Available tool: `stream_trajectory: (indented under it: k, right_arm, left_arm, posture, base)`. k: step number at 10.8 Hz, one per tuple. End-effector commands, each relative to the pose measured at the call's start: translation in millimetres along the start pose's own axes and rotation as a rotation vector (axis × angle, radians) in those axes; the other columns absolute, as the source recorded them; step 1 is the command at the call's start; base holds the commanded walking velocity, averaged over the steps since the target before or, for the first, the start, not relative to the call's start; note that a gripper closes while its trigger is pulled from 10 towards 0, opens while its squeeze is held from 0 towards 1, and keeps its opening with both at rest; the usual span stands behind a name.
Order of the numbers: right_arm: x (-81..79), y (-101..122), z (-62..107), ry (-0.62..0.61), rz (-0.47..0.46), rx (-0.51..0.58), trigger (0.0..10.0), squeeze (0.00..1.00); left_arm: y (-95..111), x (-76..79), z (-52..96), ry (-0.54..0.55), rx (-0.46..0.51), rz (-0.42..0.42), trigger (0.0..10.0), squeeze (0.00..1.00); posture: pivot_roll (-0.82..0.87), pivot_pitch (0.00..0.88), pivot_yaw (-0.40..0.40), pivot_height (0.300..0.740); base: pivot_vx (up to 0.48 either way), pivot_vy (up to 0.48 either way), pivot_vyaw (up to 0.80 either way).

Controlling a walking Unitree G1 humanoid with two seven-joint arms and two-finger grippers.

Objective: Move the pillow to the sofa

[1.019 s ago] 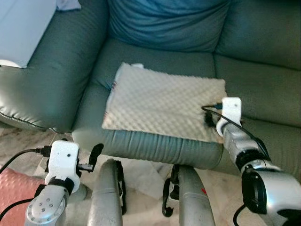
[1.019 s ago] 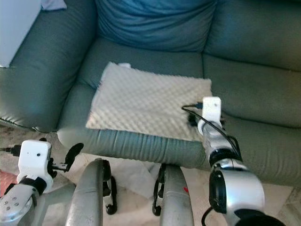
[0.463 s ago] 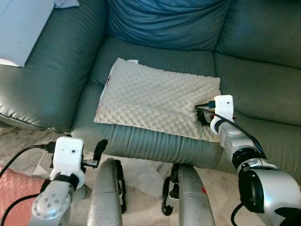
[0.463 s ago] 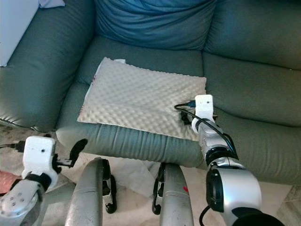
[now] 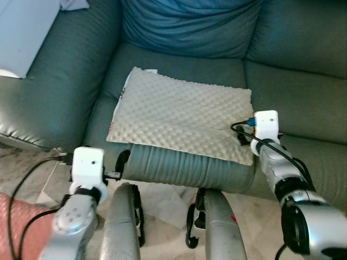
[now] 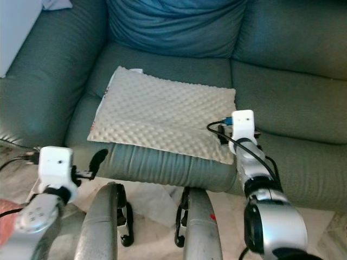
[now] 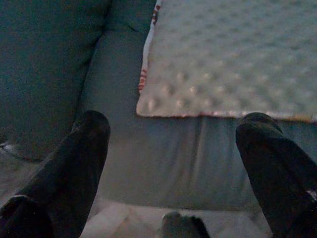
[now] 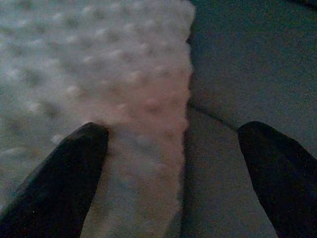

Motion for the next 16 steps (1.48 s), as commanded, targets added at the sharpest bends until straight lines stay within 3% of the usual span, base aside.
stream_trajectory:
  k: [1, 3, 4, 5, 6, 7, 8, 9, 10, 12, 13, 14, 16]
  right_arm:
    - [0.7, 0.7, 6.6, 0.009, 0.001, 0.078, 10.0, 0.96]
    - [-1.9, 13.2, 19.9, 0.007, 0.053, 0.235, 10.0, 0.96]
    - [-5.0, 14.8, 24.2, 0.015, 0.058, 0.264, 10.0, 0.96]
    - [-22.0, 14.4, 38.2, 0.091, 0.062, 0.297, 10.0, 0.96]
    - [-40.3, 9.9, 52.8, 0.184, 0.005, 0.284, 10.0, 0.98]
    - [-54.3, 3.6, 66.7, 0.218, -0.134, 0.230, 10.0, 0.98]
    - [-65.6, -1.1, 72.6, 0.218, -0.195, 0.208, 10.0, 0.97]
    - [-74.8, -5.4, 73.3, 0.148, -0.226, 0.205, 10.0, 1.00]
    - [-71.1, 0.6, 72.7, 0.085, -0.211, 0.238, 10.0, 0.98]
    - [-55.5, 5.3, 76.7, 0.026, -0.192, 0.223, 10.0, 0.50]
    - [-52.4, 2.7, 84.8, 0.027, -0.175, 0.226, 10.0, 0.11]
    - [-52.5, -4.3, 92.1, 0.026, -0.152, 0.211, 10.0, 0.00]
    - [-57.2, -4.2, 91.8, 0.017, -0.182, 0.195, 10.0, 0.00]
  left_arm:
    - [-7.9, -0.1, -2.8, 0.006, -0.013, -0.005, 10.0, 0.00]
    - [-7.5, 0.1, -13.0, -0.001, 0.027, 0.006, 10.0, 0.00]
    - [-7.2, 1.0, -14.8, -0.007, 0.040, 0.008, 10.0, 0.00]
    - [-9.8, 3.3, -22.1, -0.029, 0.069, 0.024, 10.0, 0.00]
    - [-17.9, 0.7, -29.6, -0.033, 0.057, 0.065, 10.0, 0.00]
    - [-17.6, 0.8, -34.6, -0.060, 0.074, 0.059, 10.0, 0.00]
    - [-16.3, -0.3, -37.1, -0.058, 0.083, 0.061, 10.0, 0.00]
    - [-12.6, -3.0, -42.8, -0.038, 0.103, 0.065, 10.0, 0.00]
    - [-9.3, -3.1, -44.4, -0.038, 0.129, 0.078, 10.0, 0.00]
    - [-12.0, -4.1, -45.1, -0.044, 0.146, 0.083, 10.0, 0.00]
    - [-15.3, -4.2, -44.7, -0.030, 0.148, 0.102, 10.0, 0.00]
    - [-19.3, -0.6, -43.0, -0.026, 0.147, 0.117, 10.0, 0.00]
    - [-22.7, 4.2, -43.6, -0.027, 0.141, 0.106, 10.0, 0.00]
  posture:
    - [0.03, 0.193, -0.063, 0.635]
    - [0.01, 0.153, -0.055, 0.635]
    - [0.00, 0.135, -0.053, 0.635]
    - [-0.01, 0.091, -0.036, 0.635]
    - [-0.02, 0.055, -0.023, 0.635]
    - [-0.02, 0.025, -0.029, 0.635]
    - [-0.01, 0.008, -0.027, 0.635]
    - [0.01, 0.000, -0.023, 0.635]
    - [0.02, 0.000, -0.018, 0.635]
    - [0.01, 0.000, -0.026, 0.635]
    - [-0.01, 0.000, -0.037, 0.635]
    - [-0.01, 0.000, -0.042, 0.635]
    - [-0.01, 0.000, -0.036, 0.635]
  base:
    - [0.000, 0.000, 0.00]
    - [0.000, 0.000, 0.00]
    - [0.000, 0.000, 0.00]
    - [0.000, 0.000, 0.00]
    - [0.000, 0.000, 0.00]
    - [0.000, 0.000, 0.00]
    - [0.000, 0.000, 0.00]
    - [0.000, 0.000, 0.00]
    - [0.000, 0.000, 0.57]
    - [0.000, 0.000, 0.00]
    - [0.000, 0.000, 0.00]
    - [0.000, 0.000, 0.00]
    - [0.000, 0.000, 0.00]
Point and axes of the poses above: a point about 5 cm out from each wrist's last joint towards the gripper, its own z axis pointing back from the gripper into the wrist, its own y axis along the axis of the wrist's last joint, x = y × z, the point moved 1 cm from there along -z, pointing out of the wrist towards the gripper, and after that the axes turned 8 degrees about z, right-handed, at the moved point
